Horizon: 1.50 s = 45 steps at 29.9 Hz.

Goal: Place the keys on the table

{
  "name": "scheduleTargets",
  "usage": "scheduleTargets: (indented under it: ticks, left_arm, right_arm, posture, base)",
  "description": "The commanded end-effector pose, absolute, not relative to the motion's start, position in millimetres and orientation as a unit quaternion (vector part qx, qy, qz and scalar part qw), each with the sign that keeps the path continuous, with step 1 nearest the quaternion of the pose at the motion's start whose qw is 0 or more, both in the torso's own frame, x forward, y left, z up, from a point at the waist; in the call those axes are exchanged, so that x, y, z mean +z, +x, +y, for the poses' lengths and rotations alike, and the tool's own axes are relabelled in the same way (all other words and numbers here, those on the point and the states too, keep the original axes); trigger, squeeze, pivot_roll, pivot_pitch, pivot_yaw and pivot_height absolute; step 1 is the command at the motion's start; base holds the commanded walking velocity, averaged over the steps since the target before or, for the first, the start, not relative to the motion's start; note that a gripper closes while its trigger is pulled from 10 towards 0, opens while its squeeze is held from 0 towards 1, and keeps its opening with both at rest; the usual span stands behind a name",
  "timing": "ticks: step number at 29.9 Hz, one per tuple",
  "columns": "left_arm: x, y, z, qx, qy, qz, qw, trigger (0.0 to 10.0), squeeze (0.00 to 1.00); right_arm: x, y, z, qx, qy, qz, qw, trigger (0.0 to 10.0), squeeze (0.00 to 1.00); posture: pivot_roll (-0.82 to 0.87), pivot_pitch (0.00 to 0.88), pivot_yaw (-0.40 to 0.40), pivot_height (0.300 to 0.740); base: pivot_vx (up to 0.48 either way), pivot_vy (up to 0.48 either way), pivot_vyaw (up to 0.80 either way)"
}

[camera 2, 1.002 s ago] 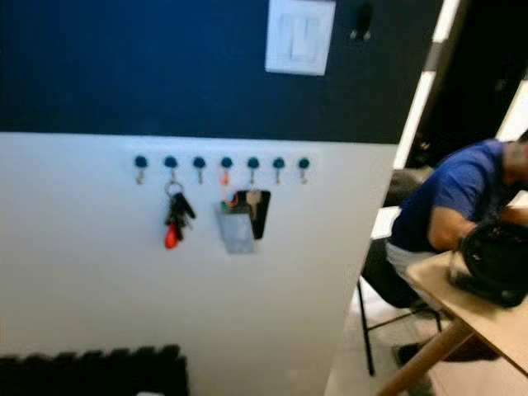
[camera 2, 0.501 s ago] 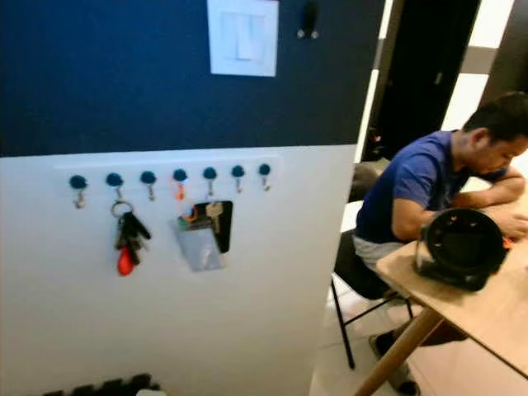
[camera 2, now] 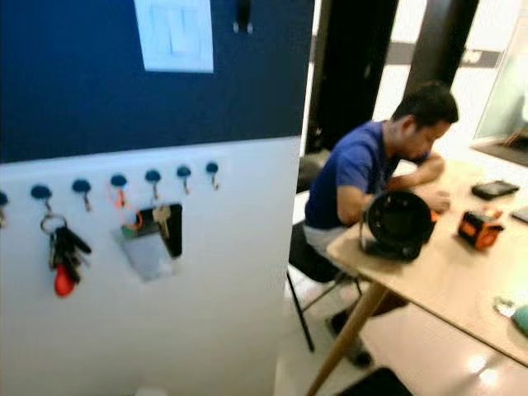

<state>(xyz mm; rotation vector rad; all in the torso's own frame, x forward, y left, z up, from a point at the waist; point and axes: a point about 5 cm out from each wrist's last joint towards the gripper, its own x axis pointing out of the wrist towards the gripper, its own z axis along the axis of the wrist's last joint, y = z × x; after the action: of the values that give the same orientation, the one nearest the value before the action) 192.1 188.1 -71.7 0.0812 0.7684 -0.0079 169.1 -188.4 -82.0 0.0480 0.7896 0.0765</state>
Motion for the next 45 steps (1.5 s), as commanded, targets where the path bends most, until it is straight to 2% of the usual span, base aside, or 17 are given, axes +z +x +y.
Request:
scheduleTargets:
  ticks: [1,45]
  left_arm:
    - [-70.0,195.0,189.1,-0.002,0.038,0.371,0.928,10.0,0.0]
    - [-72.5,191.4,189.9,-0.003,0.033,0.378,0.925,10.0,0.0]
  right_arm:
    - [-80.5,171.3,-192.2,0.031,0.021,0.381,0.924,10.0,0.0]
    - [-78.6,176.8,-189.7,0.039,0.019,0.378,0.925,10.0,0.0]
  posture:
    - [0.07,0.0,-0.015,0.74]
    - [0.07,0.0,-0.02,0.74]
  base:
    - [0.0,0.0,-0.8]
    - [0.0,0.0,-0.8]
